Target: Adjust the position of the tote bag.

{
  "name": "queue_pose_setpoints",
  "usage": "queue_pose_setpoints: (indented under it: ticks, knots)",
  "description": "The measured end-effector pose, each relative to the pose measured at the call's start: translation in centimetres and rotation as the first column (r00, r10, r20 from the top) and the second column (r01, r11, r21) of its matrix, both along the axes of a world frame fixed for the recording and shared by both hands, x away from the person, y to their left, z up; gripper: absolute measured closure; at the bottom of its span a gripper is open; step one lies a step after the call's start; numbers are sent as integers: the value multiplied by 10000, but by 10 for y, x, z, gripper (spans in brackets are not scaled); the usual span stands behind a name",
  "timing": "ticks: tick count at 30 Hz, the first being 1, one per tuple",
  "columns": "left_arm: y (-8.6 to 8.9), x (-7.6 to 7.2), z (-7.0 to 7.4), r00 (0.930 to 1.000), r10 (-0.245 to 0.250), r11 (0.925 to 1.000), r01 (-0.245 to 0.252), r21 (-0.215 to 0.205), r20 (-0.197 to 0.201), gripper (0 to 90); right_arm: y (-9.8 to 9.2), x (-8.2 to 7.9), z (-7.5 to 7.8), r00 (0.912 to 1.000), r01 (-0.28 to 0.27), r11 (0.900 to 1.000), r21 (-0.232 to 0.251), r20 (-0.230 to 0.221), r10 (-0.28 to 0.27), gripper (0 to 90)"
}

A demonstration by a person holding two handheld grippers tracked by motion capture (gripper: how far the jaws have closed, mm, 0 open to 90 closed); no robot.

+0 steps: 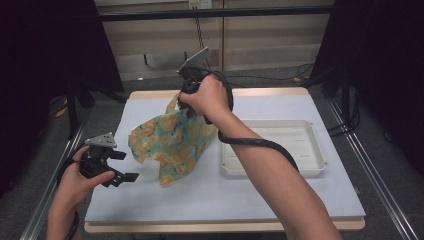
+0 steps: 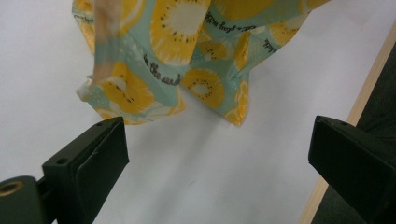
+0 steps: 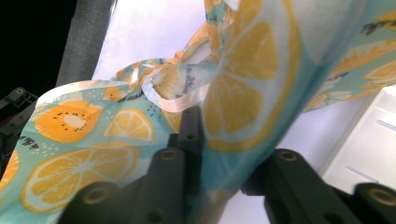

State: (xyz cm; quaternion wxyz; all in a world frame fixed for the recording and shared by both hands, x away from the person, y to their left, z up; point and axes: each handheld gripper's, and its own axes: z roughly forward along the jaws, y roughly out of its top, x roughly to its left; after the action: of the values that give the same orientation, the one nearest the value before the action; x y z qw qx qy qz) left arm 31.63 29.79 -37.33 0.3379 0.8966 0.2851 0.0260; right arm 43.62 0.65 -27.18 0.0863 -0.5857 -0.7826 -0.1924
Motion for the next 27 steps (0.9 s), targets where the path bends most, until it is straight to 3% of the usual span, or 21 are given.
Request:
queue_pose_setpoints:
  ticks: [4, 10, 11, 12, 14, 16, 17, 18, 20, 21, 22, 23, 24, 25, 26, 27]
  knots:
    - [0, 0, 1, 10000, 8, 10000, -8, 22, 8, 46, -2, 0, 0, 9998, 72, 10000, -10, -190, -72, 899]
    - [0, -1, 3, 9999, -28, 10000, 28, 36, 103, 47, -5, 0, 5, 9997, -243, 9994, -231, -86, 241, 900]
    - [0, -1, 2, 9999, -33, 10000, 33, 38, 104, 47, -4, -1, 7, 9992, -371, 9987, -345, -154, 366, 900]
    - [0, -1, 2, 10000, -4, 10000, 4, -12, 57, 47, -2, -1, 12, 9948, -1019, 9939, -422, 12, 1020, 900]
    - [1, -1, 2, 10000, 18, 10000, -18, -48, 75, 47, -1, -2, 16, 9882, -1512, 9870, -550, 146, 1522, 900]
    - [2, 0, 2, 9999, -10, 10000, 11, -56, 156, 47, 1, -3, 19, 9609, -2648, 9595, -965, 574, 2710, 900]
    - [2, 0, 2, 9999, -10, 10000, 11, -56, 156, 48, 2, -4, 21, 9416, -3199, 9409, -1114, 728, 3288, 900]
    - [2, 0, 2, 9998, 1, 10000, -1, -35, 186, 48, 3, -4, 23, 9304, -3502, 9285, -1236, 684, 3600, 900]
    - [1, 0, 2, 9999, 31, 10000, -30, -90, 123, 48, 4, -4, 27, 8955, -4211, 8917, -1660, 802, 4378, 900]
    - [1, 0, 2, 9999, 9, 10000, -7, -89, 132, 48, 5, -4, 30, 8852, -4388, 8838, -1624, 912, 4563, 900]
    - [0, 0, 2, 10000, 2, 9999, 0, -111, 96, 48, 6, -4, 33, 8704, -4684, 8672, -1691, 801, 4858, 900]
    - [0, 0, 1, 9999, -43, 9999, 46, -150, 146, 48, 6, -4, 34, 8435, -5069, 8420, -1845, 953, 5286, 900]
    - [0, 0, 2, 9999, -49, 9998, 52, -185, 158, 48, 7, -4, 36, 8281, -5287, 8265, -1932, 965, 5522, 900]
    - [-1, 0, 2, 9999, -62, 9998, 66, -201, 159, 48, 7, -4, 36, 8281, -5287, 8265, -1932, 965, 5522, 900]
    - [-1, 0, 2, 9998, -59, 9999, 61, -120, 165, 49, 8, -3, 39, 7912, -5776, 7888, -2102, 935, 6044, 900]
    - [-1, 0, 3, 9999, -17, 9999, 18, -114, 148, 49, 8, -3, 39, 7912, -5776, 7888, -2102, 935, 6044, 900]
